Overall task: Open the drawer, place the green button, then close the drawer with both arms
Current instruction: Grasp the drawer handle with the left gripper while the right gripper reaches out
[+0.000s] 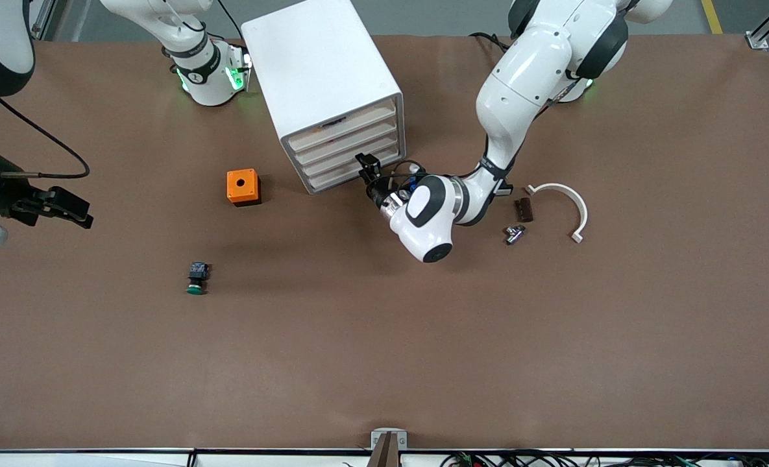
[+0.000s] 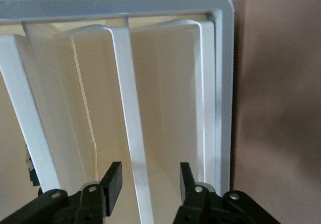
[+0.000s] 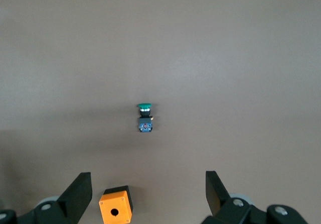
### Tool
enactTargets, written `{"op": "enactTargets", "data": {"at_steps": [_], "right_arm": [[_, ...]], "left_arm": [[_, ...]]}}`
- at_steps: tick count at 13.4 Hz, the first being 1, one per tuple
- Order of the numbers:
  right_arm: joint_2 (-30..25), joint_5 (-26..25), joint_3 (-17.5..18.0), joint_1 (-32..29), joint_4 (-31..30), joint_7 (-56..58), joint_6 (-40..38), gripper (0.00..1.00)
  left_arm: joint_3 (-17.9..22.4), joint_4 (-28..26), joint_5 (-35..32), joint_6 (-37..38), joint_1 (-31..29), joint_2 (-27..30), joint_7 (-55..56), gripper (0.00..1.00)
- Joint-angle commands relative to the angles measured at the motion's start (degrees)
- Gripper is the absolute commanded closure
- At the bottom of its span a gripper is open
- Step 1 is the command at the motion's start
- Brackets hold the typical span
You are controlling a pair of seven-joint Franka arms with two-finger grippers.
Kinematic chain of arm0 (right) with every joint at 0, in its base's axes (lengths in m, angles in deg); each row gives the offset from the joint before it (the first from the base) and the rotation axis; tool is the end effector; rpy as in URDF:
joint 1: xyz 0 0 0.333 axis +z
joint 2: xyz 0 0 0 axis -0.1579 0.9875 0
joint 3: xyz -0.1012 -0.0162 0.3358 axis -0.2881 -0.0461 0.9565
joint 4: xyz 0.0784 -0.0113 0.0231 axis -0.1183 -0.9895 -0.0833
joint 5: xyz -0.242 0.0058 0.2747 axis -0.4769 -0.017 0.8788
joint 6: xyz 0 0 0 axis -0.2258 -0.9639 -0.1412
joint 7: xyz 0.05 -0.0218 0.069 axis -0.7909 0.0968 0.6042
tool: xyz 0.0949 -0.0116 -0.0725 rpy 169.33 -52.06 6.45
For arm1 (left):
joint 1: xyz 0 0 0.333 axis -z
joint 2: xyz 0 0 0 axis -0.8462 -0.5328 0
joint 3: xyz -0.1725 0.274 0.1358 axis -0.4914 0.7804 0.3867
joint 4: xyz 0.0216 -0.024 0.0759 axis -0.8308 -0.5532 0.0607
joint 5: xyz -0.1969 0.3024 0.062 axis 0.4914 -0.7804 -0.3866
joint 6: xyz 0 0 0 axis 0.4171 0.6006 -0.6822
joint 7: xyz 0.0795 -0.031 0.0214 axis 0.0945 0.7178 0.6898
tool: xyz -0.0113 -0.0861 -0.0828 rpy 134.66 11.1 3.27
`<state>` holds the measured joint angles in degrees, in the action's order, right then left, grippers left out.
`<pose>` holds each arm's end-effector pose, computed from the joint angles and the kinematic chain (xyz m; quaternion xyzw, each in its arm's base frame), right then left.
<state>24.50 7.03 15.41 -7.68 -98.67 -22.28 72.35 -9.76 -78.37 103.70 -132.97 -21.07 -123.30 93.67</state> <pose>0.5838 0.0030 0.6101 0.9992 -0.0315 0.0258 0.0016 0.4477 -0.5232 0.1725 -0.4347 -0.6920 0.5166 0.2557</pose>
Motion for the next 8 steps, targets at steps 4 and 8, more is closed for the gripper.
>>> {"op": "enactTargets", "data": {"at_steps": [4, 8], "right_arm": [[6.69, -0.14, 0.22, 1.68, -0.27, 0.17, 10.42, 0.00], [12.83, -0.93, 0.13, 2.11, -0.36, 0.53, 10.43, 0.00]], "left_arm": [[0.18, 0.23, 1.22, 0.40, 1.50, -0.02, 1.93, 0.98], [0.27, 0.41, 1.40, 0.31, -1.30, 0.07, 1.93, 1.00]]}}
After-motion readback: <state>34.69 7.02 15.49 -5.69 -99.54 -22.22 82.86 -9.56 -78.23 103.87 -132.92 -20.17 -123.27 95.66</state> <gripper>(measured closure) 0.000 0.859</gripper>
